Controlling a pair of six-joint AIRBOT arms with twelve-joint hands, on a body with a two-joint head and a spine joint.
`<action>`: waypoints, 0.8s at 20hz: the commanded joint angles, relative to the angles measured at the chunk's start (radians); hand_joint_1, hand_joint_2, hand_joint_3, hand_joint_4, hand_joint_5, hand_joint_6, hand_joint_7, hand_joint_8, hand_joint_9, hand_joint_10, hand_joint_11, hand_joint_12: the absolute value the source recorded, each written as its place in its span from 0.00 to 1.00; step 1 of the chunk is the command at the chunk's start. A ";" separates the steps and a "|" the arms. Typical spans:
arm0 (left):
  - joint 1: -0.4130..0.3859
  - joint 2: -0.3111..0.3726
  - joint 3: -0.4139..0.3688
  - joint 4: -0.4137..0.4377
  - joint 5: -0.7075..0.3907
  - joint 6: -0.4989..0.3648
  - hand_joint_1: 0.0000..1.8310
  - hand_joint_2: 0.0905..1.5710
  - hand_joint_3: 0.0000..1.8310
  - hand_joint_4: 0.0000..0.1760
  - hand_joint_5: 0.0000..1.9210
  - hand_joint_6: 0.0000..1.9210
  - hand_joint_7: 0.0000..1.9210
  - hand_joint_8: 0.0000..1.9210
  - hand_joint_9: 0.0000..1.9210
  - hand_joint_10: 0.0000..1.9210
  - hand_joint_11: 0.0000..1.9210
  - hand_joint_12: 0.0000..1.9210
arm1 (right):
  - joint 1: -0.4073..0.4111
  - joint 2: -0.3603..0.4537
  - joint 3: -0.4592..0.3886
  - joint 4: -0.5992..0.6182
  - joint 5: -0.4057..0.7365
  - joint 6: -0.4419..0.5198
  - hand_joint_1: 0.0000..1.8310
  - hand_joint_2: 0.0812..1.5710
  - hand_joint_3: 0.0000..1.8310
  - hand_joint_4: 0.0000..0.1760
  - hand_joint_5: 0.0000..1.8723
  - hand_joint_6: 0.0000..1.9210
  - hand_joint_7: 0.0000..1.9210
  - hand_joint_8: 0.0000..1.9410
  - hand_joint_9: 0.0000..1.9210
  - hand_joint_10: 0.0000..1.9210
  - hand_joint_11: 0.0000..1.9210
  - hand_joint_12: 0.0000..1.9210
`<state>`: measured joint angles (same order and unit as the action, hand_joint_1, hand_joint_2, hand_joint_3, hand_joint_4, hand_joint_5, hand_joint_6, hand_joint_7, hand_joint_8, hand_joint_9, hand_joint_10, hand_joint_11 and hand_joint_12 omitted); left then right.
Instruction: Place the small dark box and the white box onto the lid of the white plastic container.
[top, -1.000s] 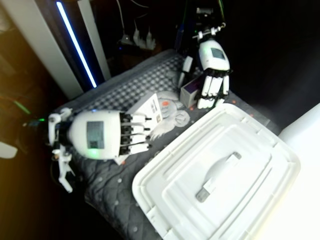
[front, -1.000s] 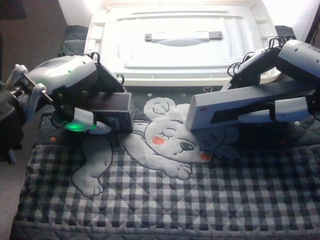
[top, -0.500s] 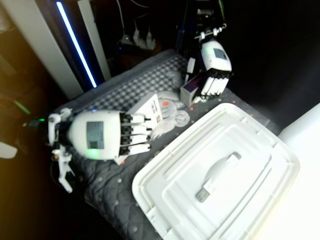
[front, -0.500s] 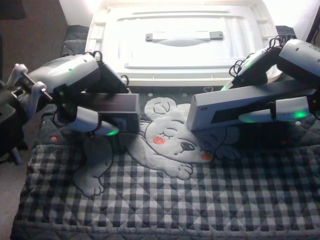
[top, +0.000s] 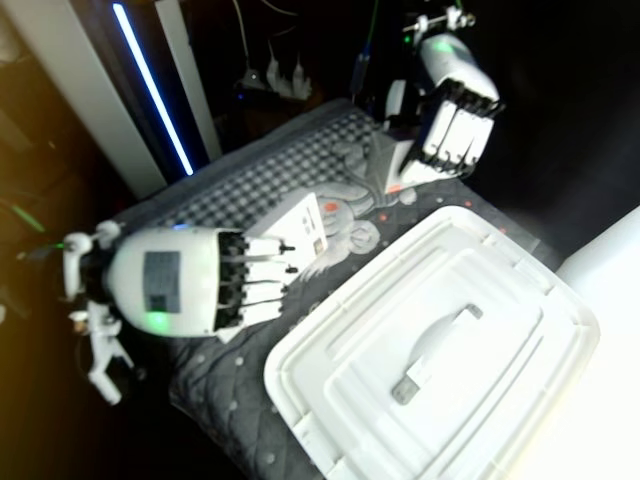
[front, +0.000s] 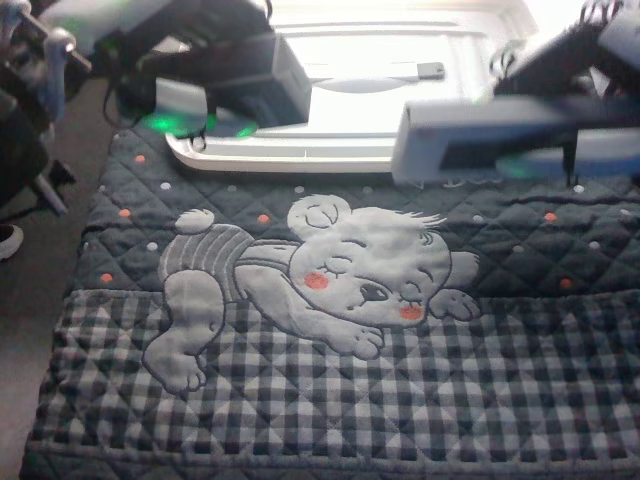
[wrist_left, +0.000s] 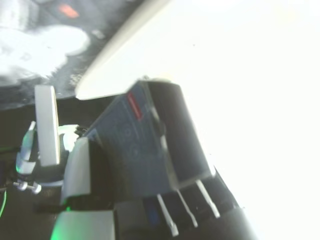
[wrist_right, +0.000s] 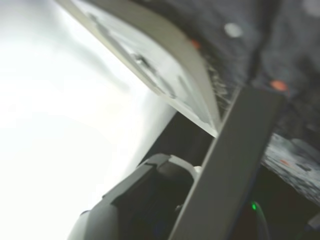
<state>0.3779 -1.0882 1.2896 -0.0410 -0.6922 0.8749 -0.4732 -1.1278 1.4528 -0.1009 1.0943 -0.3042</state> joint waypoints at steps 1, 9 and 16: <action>-0.027 -0.004 0.015 -0.004 -0.101 0.003 0.76 0.64 0.00 0.00 0.52 0.50 0.61 0.28 0.62 0.41 0.52 0.36 | 0.026 0.015 0.010 0.038 0.112 -0.030 0.66 0.61 0.00 0.00 0.71 0.19 0.67 0.47 0.68 0.75 0.64 0.94; -0.143 -0.150 0.189 -0.010 0.042 0.066 0.76 0.63 0.00 0.00 0.55 0.36 0.66 0.19 0.61 0.49 0.50 0.63 | 0.154 -0.019 0.107 -0.019 0.003 -0.042 0.70 0.64 0.00 0.00 0.59 0.30 0.64 0.39 0.69 0.37 0.60 0.69; -0.254 -0.264 0.346 -0.005 0.140 0.065 0.76 0.64 0.00 0.00 0.50 0.49 0.62 0.29 0.63 0.40 0.51 0.37 | 0.246 -0.146 0.279 -0.050 -0.245 -0.038 0.75 0.69 0.00 0.00 0.52 0.35 0.55 0.52 0.45 0.67 0.37 0.64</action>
<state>0.1341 -1.3548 1.6386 -0.0483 -0.4458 0.9463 -0.2420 -1.2934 1.7283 -0.1886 0.7334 -0.3458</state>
